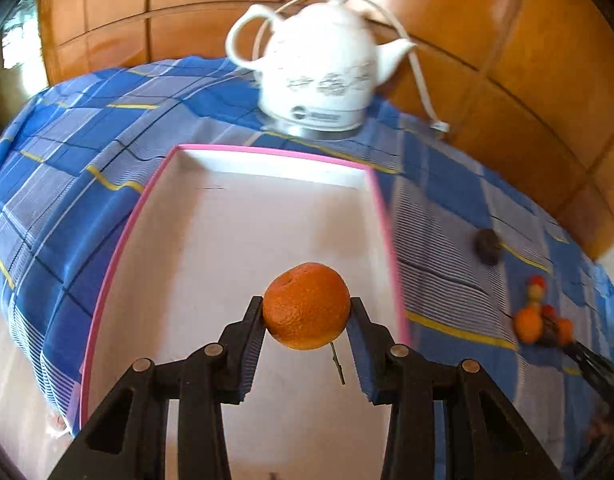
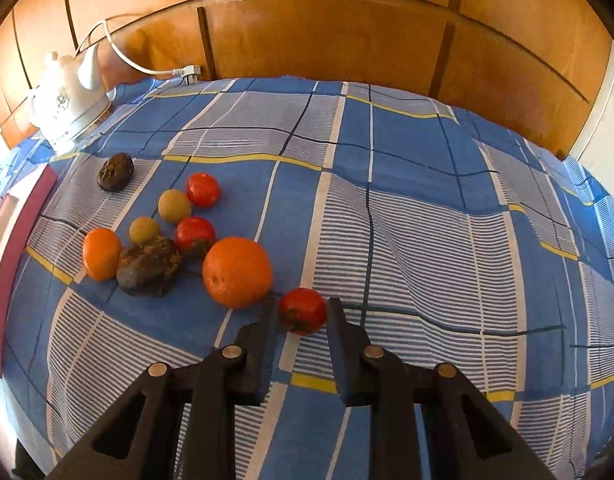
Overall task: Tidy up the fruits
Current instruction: 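Carry the orange into the tray and open the left tool while the right tool grips the tomato, then carry the red tomato into the tray and open the right tool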
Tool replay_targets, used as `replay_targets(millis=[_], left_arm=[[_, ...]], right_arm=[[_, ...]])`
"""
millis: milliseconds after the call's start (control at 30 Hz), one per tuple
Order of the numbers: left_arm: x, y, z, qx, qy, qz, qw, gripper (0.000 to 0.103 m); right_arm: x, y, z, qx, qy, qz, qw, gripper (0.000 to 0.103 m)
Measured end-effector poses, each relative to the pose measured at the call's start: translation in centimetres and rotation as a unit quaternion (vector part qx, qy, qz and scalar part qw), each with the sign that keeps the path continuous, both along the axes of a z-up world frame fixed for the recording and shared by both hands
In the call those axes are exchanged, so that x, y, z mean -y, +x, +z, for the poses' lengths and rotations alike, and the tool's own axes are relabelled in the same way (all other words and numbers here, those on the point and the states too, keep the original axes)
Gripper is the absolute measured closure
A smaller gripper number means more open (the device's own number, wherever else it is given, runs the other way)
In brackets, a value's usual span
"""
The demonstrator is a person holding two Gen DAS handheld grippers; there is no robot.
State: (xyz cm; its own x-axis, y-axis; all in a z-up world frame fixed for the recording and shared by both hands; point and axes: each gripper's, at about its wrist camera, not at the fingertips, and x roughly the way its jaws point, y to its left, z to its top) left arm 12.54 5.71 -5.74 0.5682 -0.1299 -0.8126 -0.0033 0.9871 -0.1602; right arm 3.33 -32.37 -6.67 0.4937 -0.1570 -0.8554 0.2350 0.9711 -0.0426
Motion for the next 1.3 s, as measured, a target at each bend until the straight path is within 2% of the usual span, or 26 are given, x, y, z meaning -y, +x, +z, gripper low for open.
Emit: replay_targets(millis=[167, 267, 567, 800, 933, 1100, 1233, 1300], left_arm=[[0.2, -0.8, 0.1, 0.014, 0.020, 0.016, 0.9996, 0.056], [0.3, -2.2, 0.9, 0.039, 0.028, 0.019, 0.9986, 0.052], [-2.6, -5.7, 2.1, 0.095, 0.028, 0.041, 0.9942, 0.045], [-4.6, -7.5, 2.4, 0.093, 0.011, 0.081, 0.9922, 0.043], [-4.9, -7.8, 2.4, 0.091, 0.013, 0.091, 0.9916, 0.041], [-5.3, -8.1, 2.4, 0.086, 0.016, 0.101, 0.9910, 0.041], [-5.8, -8.4, 2.7, 0.087, 0.014, 0.106, 0.9904, 0.041], [-6.0, -8.5, 3.1, 0.090, 0.012, 0.108, 0.9899, 0.041]], right_arm=[[0.2, -0.1, 0.1, 0.000, -0.001, -0.004, 1.000, 0.079], [0.2, -0.4, 0.3, 0.005, 0.002, -0.005, 1.000, 0.080], [-0.3, -1.7, 1.7, 0.031, 0.008, -0.003, 0.999, 0.080], [-2.3, -2.6, 3.4, 0.055, 0.015, 0.014, 0.998, 0.080], [-4.6, -2.8, 4.4, 0.071, 0.035, 0.046, 0.996, 0.080], [-9.6, -1.8, 5.1, 0.078, 0.077, 0.122, 0.986, 0.080], [-14.9, -0.5, 5.4, 0.079, 0.103, 0.199, 0.971, 0.080], [-17.5, 0.2, 5.7, 0.079, 0.130, 0.235, 0.960, 0.080]])
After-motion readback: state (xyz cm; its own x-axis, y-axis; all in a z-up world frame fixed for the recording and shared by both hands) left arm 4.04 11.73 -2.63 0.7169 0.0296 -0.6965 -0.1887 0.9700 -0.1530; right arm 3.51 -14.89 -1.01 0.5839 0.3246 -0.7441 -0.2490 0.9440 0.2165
